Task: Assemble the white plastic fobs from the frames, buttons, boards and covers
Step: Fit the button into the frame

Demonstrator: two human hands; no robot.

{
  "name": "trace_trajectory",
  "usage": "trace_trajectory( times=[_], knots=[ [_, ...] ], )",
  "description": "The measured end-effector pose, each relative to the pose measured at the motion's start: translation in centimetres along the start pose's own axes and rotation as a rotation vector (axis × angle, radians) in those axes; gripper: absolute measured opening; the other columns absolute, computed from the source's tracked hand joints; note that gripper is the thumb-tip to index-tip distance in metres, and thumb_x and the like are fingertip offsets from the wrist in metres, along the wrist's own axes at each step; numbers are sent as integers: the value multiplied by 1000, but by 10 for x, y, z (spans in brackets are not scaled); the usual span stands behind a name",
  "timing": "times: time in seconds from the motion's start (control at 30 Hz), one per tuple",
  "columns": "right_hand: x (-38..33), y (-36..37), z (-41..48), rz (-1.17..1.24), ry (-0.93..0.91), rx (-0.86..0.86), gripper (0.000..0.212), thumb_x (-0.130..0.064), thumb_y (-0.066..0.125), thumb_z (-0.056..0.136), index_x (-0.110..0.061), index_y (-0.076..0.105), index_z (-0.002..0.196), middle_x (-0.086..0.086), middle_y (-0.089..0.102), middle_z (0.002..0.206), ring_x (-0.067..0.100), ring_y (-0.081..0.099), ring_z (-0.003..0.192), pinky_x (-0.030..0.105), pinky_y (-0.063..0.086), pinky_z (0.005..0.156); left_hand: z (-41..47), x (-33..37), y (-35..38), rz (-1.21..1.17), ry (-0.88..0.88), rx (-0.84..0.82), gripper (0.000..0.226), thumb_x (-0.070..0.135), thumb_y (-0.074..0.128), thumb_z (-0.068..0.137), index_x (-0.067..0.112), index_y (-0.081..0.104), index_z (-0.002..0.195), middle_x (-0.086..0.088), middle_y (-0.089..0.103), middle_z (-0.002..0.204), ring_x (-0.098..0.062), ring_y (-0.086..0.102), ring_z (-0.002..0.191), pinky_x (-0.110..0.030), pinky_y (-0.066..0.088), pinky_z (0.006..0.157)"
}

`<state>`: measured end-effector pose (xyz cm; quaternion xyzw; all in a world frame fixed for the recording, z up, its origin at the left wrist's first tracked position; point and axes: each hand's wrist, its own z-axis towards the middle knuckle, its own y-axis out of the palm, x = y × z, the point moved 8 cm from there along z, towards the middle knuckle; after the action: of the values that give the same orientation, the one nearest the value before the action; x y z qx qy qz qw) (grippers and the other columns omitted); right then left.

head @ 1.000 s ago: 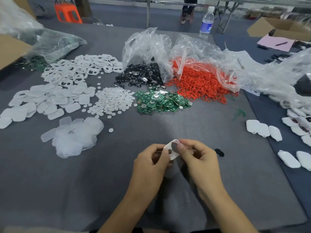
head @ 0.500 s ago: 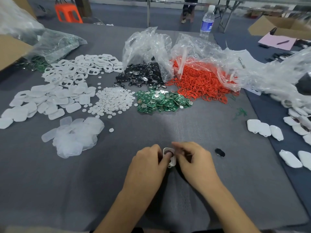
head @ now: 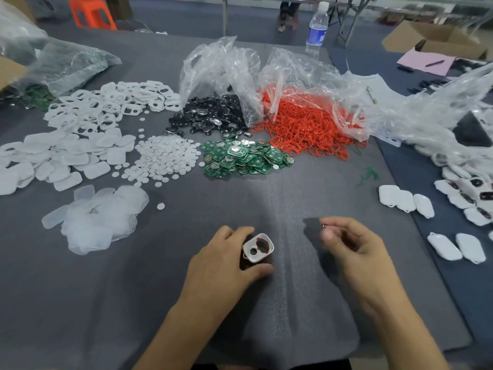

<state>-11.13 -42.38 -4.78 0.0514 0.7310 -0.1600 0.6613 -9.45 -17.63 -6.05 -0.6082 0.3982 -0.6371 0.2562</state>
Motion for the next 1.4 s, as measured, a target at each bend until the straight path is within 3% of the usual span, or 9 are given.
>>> trace_trajectory(
  times=[0.07,0.17,0.3,0.53,0.63,0.7,0.9,1.1,1.4],
  knots=[
    [-1,17,-9,560,143,-118,18,-10,66,84,-20,79,93,4,74,91,15,71,86,18,56,76,1,2,-3,-19,21,47,45,74,67,77,49,56,113,23,47,99,4,54,89,-15,39,65],
    [-13,33,-21,877,218,-232,24,-13,83,69,-17,80,93,13,75,105,22,74,97,21,58,77,-2,3,-7,-115,46,151,33,62,75,78,44,62,103,25,51,103,5,56,92,-16,45,67],
    [-22,40,-30,1014,238,-251,53,-12,102,42,-15,81,90,16,74,112,27,72,104,22,59,76,-9,4,-10,-193,80,256,28,49,81,80,41,66,103,24,61,98,0,61,90,-27,53,74],
    [-31,44,-35,1045,184,-316,49,-6,98,50,-13,81,95,15,73,115,27,70,110,21,59,80,-11,-3,-11,-264,69,349,27,42,86,78,38,66,95,22,60,92,-2,61,87,-13,46,72],
    [-26,50,-32,880,109,-284,28,-7,82,71,-15,80,97,13,75,110,25,72,105,22,57,83,-11,-3,-9,-248,65,365,27,41,86,77,36,62,88,20,58,88,-4,60,82,-16,46,70],
    [-21,51,-28,517,1,-194,23,-6,73,79,-19,81,96,11,77,98,19,73,95,20,55,83,-11,-3,-7,-219,63,365,26,43,84,77,34,61,86,19,58,86,-5,58,82,-20,46,71],
    [-16,74,-20,-339,-229,-119,23,-13,81,82,-28,75,98,-16,71,82,-4,67,82,3,44,73,-10,0,-7,-180,99,354,28,47,84,80,28,63,86,17,57,83,-7,52,83,-25,43,75],
    [-27,104,-12,-625,-390,-202,21,-9,74,83,-26,77,97,-11,69,93,-2,60,86,3,39,79,-10,0,-8,-189,101,369,28,44,81,83,24,63,80,13,55,77,-11,50,81,-29,42,73],
    [-32,111,-9,-658,-440,-212,14,-9,76,87,-16,81,98,-8,61,83,-4,52,73,1,36,70,-9,-2,-7,-174,91,371,23,36,77,77,18,63,78,10,54,76,-14,48,78,-30,41,74]
  ],
)
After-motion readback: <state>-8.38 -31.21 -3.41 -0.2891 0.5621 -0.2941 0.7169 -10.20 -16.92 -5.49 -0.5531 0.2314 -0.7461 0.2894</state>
